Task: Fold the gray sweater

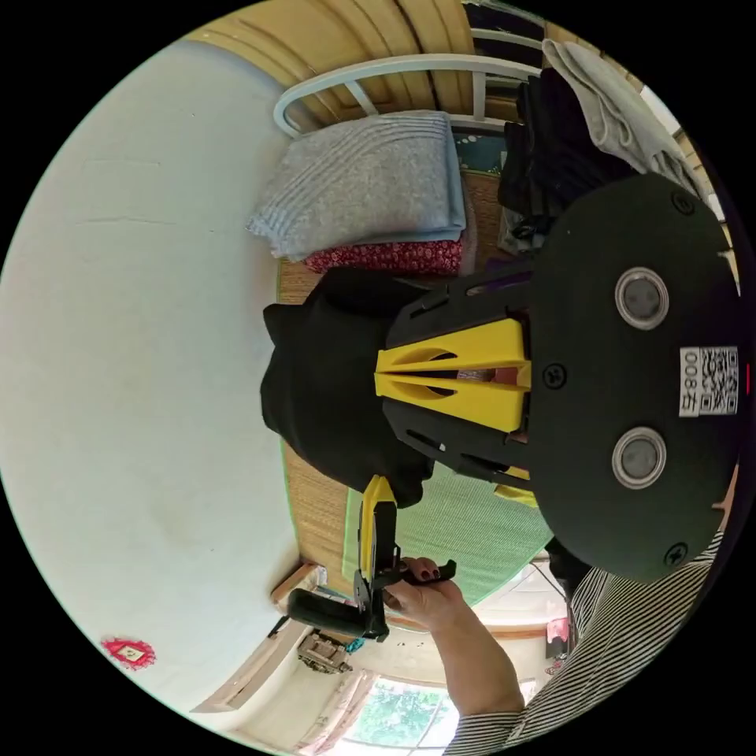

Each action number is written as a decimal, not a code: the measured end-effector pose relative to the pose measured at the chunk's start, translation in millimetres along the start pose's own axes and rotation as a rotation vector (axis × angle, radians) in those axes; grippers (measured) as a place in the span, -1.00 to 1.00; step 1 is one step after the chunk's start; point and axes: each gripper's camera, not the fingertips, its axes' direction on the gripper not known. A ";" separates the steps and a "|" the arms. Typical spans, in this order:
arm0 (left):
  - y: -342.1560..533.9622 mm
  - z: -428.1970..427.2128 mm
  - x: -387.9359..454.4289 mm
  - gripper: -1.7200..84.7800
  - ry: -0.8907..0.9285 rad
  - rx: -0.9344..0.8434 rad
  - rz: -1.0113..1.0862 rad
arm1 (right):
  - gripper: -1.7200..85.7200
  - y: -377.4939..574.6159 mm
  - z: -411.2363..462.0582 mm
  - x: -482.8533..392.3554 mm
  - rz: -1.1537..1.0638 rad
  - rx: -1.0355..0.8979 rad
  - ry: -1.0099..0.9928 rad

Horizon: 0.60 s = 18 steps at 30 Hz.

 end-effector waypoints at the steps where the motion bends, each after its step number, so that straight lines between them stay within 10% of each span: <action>1: -2.8 13.0 0.0 -0.91 0.020 -0.037 -0.006 | -0.96 -1.1 8.4 -0.7 0.001 -0.041 0.036; 9: -14.2 42.1 34.9 -0.96 -0.013 -0.101 -0.003 | -0.96 -5.7 10.9 -16.2 -0.056 -0.131 0.228; 18: -19.0 25.6 68.1 -0.96 -0.025 -0.088 0.099 | -0.96 -3.0 -72.7 25.2 0.069 0.013 -0.063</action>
